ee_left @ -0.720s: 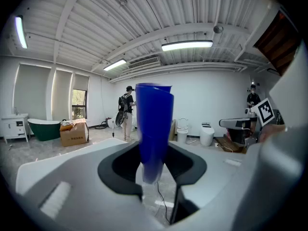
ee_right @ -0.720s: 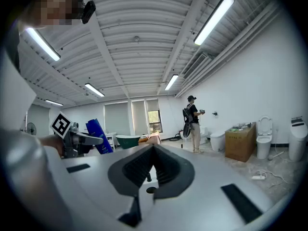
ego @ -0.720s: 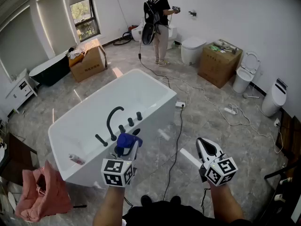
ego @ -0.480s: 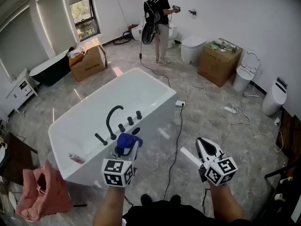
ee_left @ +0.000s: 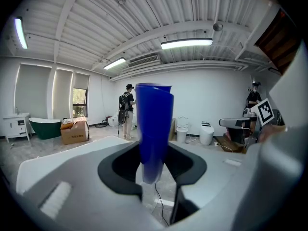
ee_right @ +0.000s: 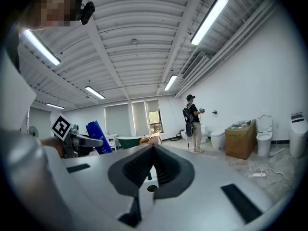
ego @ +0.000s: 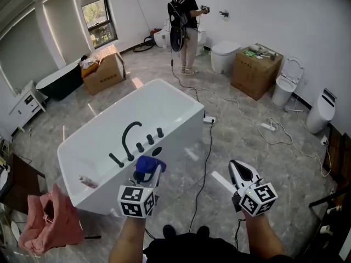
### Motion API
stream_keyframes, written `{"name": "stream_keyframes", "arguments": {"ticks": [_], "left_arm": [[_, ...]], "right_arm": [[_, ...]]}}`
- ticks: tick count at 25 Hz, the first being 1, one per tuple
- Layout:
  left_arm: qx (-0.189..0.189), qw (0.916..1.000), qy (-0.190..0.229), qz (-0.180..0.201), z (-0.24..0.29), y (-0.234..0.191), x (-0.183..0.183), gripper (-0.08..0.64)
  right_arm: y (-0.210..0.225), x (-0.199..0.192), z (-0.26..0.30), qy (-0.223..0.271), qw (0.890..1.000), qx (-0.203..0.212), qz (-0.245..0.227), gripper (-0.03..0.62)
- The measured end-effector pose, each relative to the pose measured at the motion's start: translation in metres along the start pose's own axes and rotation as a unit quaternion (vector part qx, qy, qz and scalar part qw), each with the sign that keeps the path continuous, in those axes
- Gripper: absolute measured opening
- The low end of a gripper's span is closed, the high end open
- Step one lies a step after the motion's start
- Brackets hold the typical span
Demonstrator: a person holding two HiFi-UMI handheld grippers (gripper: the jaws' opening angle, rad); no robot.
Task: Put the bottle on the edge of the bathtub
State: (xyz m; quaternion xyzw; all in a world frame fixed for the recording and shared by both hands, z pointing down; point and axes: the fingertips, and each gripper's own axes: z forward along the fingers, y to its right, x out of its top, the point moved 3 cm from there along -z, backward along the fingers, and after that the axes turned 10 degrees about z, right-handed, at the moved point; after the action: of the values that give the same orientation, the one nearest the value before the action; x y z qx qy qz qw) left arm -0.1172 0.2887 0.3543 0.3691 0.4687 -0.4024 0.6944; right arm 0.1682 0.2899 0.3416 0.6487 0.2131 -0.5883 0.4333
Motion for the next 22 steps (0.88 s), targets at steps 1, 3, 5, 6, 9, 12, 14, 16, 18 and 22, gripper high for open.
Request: {"name": "stream_keyframes", "arguments": {"ticks": [1,3,5,6,9,12,14,16,18,22], "left_arm": [[0.0,1.0,0.0,-0.001,0.0,0.003,0.0,0.158],[0.001,1.0,0.0,-0.003,0.0,0.009,0.002,0.158],[0.003,1.0,0.002,-0.005,0.0,0.016,0.004,0.158],[0.004,1.0,0.003,-0.005,0.0,0.02,0.004,0.158],[0.005,1.0,0.004,-0.004,0.002,0.034,0.005,0.158],[0.001,1.0,0.0,-0.004,0.002,0.047,0.001,0.158],[0.0,1.0,-0.002,-0.004,0.001,0.052,-0.001,0.158],[0.002,1.0,-0.004,-0.005,0.001,0.055,-0.002,0.158],[0.003,1.0,-0.005,-0.006,0.003,0.055,-0.002,0.158],[0.003,0.9999,-0.008,-0.011,0.01,0.052,-0.005,0.158]], "right_arm": [[0.001,0.001,-0.003,0.0,1.0,0.003,0.005,0.009],[0.002,0.004,-0.009,0.002,1.0,0.014,0.019,0.009],[0.005,0.008,-0.017,0.009,0.999,0.023,0.031,0.011],[0.006,0.01,-0.021,0.013,0.999,0.027,0.034,0.011],[0.014,0.011,-0.031,0.014,0.999,0.033,0.034,0.011],[0.023,0.005,-0.038,0.009,0.999,0.03,0.044,0.011],[0.025,0.0,-0.04,0.005,0.998,0.028,0.052,0.011],[0.026,-0.004,-0.039,-0.001,0.998,0.031,0.056,0.011],[0.026,-0.006,-0.038,-0.009,0.998,0.036,0.056,0.011],[0.031,-0.01,-0.033,-0.02,0.997,0.034,0.061,0.011]]}}
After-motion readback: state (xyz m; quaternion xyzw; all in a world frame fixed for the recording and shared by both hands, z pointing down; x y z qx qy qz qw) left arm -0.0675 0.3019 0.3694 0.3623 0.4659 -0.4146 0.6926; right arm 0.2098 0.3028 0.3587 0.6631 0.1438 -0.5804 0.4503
